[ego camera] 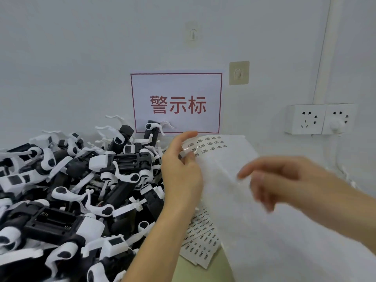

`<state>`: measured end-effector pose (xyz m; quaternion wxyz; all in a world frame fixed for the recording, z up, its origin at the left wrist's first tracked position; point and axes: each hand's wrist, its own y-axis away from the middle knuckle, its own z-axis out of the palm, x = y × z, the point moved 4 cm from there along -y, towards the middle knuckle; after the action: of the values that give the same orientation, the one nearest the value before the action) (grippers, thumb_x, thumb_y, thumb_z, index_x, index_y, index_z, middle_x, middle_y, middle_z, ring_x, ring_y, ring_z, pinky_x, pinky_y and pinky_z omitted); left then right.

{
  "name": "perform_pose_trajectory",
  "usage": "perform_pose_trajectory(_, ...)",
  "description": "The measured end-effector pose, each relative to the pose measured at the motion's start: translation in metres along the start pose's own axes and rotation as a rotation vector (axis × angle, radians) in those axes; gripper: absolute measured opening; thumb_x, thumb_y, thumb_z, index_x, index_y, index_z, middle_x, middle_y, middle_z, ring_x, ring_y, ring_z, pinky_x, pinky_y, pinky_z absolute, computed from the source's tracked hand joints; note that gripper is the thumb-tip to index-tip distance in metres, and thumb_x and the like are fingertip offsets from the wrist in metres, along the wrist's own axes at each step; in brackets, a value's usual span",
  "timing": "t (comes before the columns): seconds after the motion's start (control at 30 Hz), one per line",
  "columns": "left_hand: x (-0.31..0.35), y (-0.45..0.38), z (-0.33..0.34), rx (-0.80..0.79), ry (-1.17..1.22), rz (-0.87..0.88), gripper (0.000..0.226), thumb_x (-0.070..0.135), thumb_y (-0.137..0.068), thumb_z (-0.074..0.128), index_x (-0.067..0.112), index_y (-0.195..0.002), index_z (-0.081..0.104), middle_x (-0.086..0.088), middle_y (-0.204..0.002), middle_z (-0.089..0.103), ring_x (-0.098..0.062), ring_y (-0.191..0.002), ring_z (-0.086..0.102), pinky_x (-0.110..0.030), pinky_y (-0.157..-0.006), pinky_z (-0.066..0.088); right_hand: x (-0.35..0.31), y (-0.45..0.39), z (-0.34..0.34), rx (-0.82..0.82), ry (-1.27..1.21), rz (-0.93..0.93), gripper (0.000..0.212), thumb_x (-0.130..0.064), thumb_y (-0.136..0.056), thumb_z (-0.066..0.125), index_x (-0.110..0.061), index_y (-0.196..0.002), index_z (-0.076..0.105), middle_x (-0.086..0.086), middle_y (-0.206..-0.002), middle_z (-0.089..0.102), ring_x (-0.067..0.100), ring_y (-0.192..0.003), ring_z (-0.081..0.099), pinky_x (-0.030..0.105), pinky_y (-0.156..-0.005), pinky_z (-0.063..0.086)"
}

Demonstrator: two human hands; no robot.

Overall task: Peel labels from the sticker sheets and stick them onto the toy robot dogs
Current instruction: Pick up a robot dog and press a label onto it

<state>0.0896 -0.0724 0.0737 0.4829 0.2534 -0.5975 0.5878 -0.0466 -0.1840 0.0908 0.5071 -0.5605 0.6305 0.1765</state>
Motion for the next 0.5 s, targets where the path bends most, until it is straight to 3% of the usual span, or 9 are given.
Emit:
perform_pose_trajectory(0.03, 0.001, -0.001, -0.001, 0.001, 0.014, 0.006, 0.057, -0.006, -0.101, 0.041, 0.043, -0.102, 0.070, 0.005, -0.108, 0.066, -0.030, -0.074, 0.064, -0.040, -0.065, 0.059, 0.004, 0.000, -0.018, 0.022, -0.132, -0.010, 0.011, -0.023, -0.084, 0.076, -0.030, -0.093, 0.078, 0.003, -0.071, 0.068, 0.017, -0.060, 0.060, 0.023, -0.059, 0.052)
perform_pose_trajectory(0.1, -0.001, -0.005, -0.004, 0.002, 0.011, 0.008, 0.059, -0.008, -0.099, 0.039, 0.042, -0.097, 0.071, 0.012, -0.097, 0.068, -0.017, -0.071, 0.067, -0.035, -0.061, 0.058, 0.028, -0.005, -0.058, 0.347, 0.024, 0.029, 0.016, -0.023, -0.091, 0.067, -0.036, -0.096, 0.075, -0.003, -0.082, 0.072, 0.014, -0.070, 0.065, 0.031, -0.071, 0.055)
perform_pose_trajectory(0.13, -0.001, -0.005, -0.005, -0.008, -0.005, 0.000, 0.059, -0.009, -0.098, 0.039, 0.040, -0.094, 0.071, 0.011, -0.093, 0.068, -0.010, -0.063, 0.065, -0.028, -0.055, 0.054, 0.038, -0.007, -0.066, 0.375, 0.033, 0.066, 0.013, -0.032, -0.090, 0.066, -0.039, -0.100, 0.073, -0.007, -0.091, 0.073, 0.012, -0.081, 0.068, 0.036, -0.081, 0.055)
perform_pose_trajectory(0.17, -0.004, -0.006, -0.006, -0.013, -0.015, -0.016, 0.058, -0.009, -0.098, 0.038, 0.039, -0.092, 0.070, 0.008, -0.091, 0.068, -0.005, -0.059, 0.061, -0.024, -0.050, 0.050, 0.046, -0.003, -0.061, 0.311, 0.033, 0.115, 0.025, -0.046, -0.084, 0.067, -0.040, -0.108, 0.068, -0.009, -0.102, 0.071, 0.012, -0.093, 0.068, 0.040, -0.089, 0.054)
perform_pose_trajectory(0.2, -0.007, -0.006, -0.006, -0.021, -0.040, -0.036, 0.056, -0.009, -0.098, 0.039, 0.038, -0.092, 0.069, 0.004, -0.092, 0.068, -0.003, -0.058, 0.059, -0.020, -0.047, 0.046, 0.059, -0.006, -0.057, 0.275, -0.003, 0.172, 0.050, -0.057, -0.073, 0.068, -0.040, -0.119, 0.063, -0.009, -0.111, 0.069, 0.015, -0.101, 0.067, 0.042, -0.093, 0.052)
perform_pose_trajectory(0.23, -0.010, -0.006, -0.005, -0.027, -0.056, -0.053, 0.056, -0.009, -0.098, 0.039, 0.038, -0.093, 0.068, 0.001, -0.095, 0.068, -0.004, -0.060, 0.060, -0.020, -0.048, 0.046, 0.072, -0.010, -0.059, 0.281, -0.082, 0.286, 0.073, -0.063, -0.063, 0.068, -0.035, -0.129, 0.057, -0.005, -0.117, 0.068, 0.018, -0.104, 0.068, 0.042, -0.093, 0.052)
perform_pose_trajectory(0.3, -0.016, -0.005, -0.003, -0.033, -0.071, -0.098, 0.057, -0.010, -0.096, 0.039, 0.040, -0.096, 0.066, 0.002, -0.102, 0.068, -0.012, -0.072, 0.066, -0.024, -0.054, 0.051, 0.093, -0.012, -0.054, 0.218, -0.168, 0.441, 0.095, -0.064, -0.054, 0.070, -0.025, -0.139, 0.051, 0.001, -0.117, 0.069, 0.024, -0.101, 0.071, 0.040, -0.089, 0.053)
perform_pose_trajectory(0.4, -0.021, -0.005, -0.001, -0.046, -0.092, -0.133, 0.058, -0.011, -0.094, 0.038, 0.041, -0.097, 0.064, 0.002, -0.105, 0.067, -0.013, -0.074, 0.064, -0.026, -0.056, 0.051, 0.112, -0.012, -0.041, 0.138, -0.171, 0.525, 0.093, -0.060, -0.060, 0.077, -0.019, -0.140, 0.051, 0.006, -0.116, 0.072, 0.030, -0.102, 0.071, 0.043, -0.093, 0.052)
perform_pose_trajectory(0.5, -0.026, -0.007, -0.003, -0.045, -0.174, -0.142, 0.050, -0.006, -0.097, 0.040, 0.038, -0.098, 0.066, -0.005, -0.104, 0.066, -0.017, -0.073, 0.061, -0.025, -0.056, 0.049, 0.131, -0.014, -0.051, 0.177, -0.191, 0.566, 0.077, -0.037, -0.075, 0.081, -0.015, -0.141, 0.050, 0.006, -0.117, 0.072, 0.027, -0.106, 0.068, 0.043, -0.100, 0.049)
